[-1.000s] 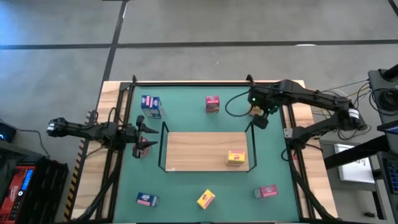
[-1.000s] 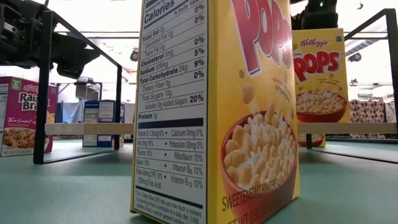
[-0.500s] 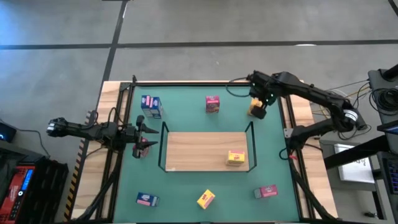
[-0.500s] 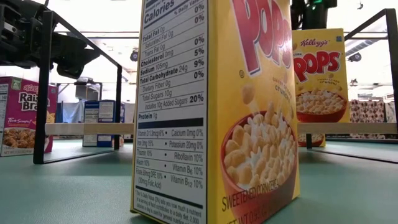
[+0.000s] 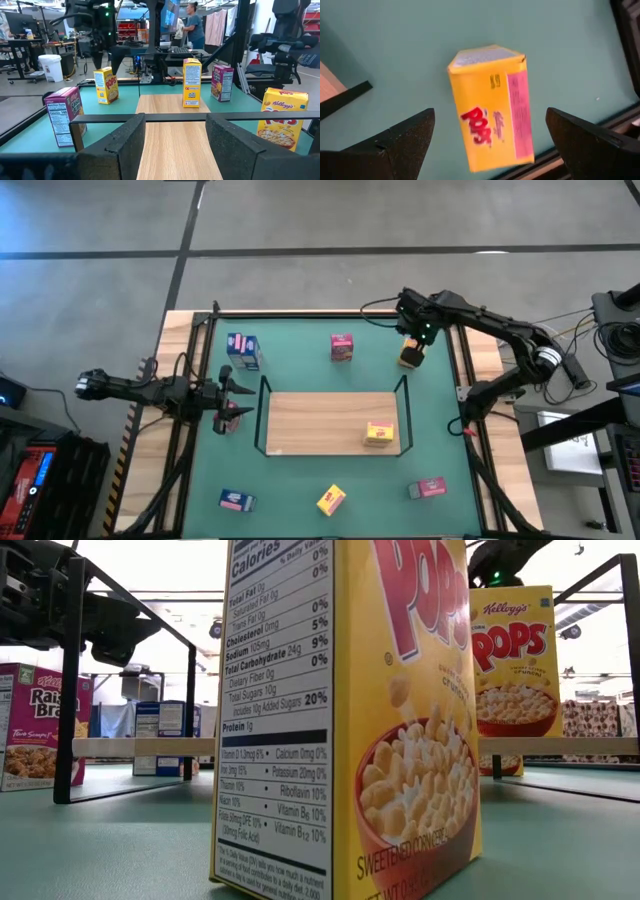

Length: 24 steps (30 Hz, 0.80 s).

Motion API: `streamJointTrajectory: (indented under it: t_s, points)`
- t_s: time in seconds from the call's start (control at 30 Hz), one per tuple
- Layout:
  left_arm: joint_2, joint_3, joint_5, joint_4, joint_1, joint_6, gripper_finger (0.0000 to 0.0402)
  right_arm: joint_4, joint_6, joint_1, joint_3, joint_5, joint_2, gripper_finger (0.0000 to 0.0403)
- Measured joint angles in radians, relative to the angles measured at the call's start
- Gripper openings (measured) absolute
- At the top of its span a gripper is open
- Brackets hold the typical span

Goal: Stack cereal on shelf
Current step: Put the top yellow cereal box on the shelf aligned with the other yellow cereal box

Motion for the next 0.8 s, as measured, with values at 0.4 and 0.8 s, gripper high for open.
streamJointTrajectory:
  t_s: [0.4, 0.8]
  points:
    - [0.000, 0.000, 0.000, 0.000, 0.000, 0.000, 0.0192, 0.024, 0.016, -0.028, 0.000, -0.040, 0.083, 0.0359]
    - [0.000, 0.000, 0.000, 0.000, 0.000, 0.000, 0.0192, 0.037, -0.027, -0.028, 0.000, -0.076, 0.085, 0.0265]
